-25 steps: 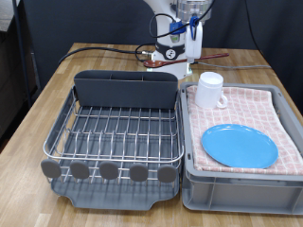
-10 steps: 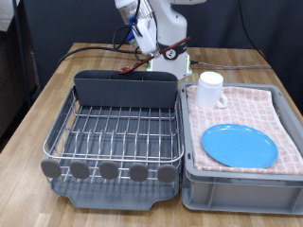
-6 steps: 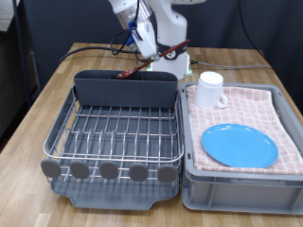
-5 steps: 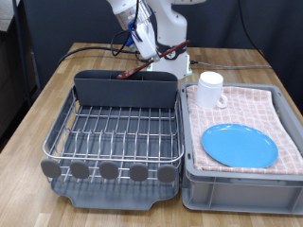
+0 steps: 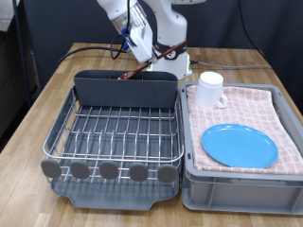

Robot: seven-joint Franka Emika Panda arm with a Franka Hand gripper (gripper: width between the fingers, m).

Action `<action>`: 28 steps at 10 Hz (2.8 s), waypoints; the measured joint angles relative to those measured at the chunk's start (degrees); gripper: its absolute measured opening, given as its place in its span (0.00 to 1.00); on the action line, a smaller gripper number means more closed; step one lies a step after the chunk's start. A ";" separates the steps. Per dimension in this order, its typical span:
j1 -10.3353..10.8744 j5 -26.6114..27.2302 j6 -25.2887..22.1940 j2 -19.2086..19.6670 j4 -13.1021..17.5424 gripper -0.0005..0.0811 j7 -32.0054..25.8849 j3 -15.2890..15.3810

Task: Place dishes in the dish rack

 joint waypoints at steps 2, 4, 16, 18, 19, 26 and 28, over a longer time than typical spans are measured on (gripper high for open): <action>0.00 0.03 -0.14 0.16 0.08 0.12 -1.03 -0.65; -0.09 -0.11 -0.52 0.25 0.07 0.12 -1.25 -0.72; -8.69 -30.12 9.69 -3.50 0.45 0.99 31.93 21.64; -8.54 -31.64 8.26 -7.05 0.67 0.99 35.18 25.93; -7.92 -31.51 6.34 -8.79 1.18 0.99 35.24 27.10; 1.00 -27.15 -2.12 -9.21 11.12 0.99 34.84 31.95; 3.08 -25.76 -1.76 -5.87 14.04 0.99 32.46 32.19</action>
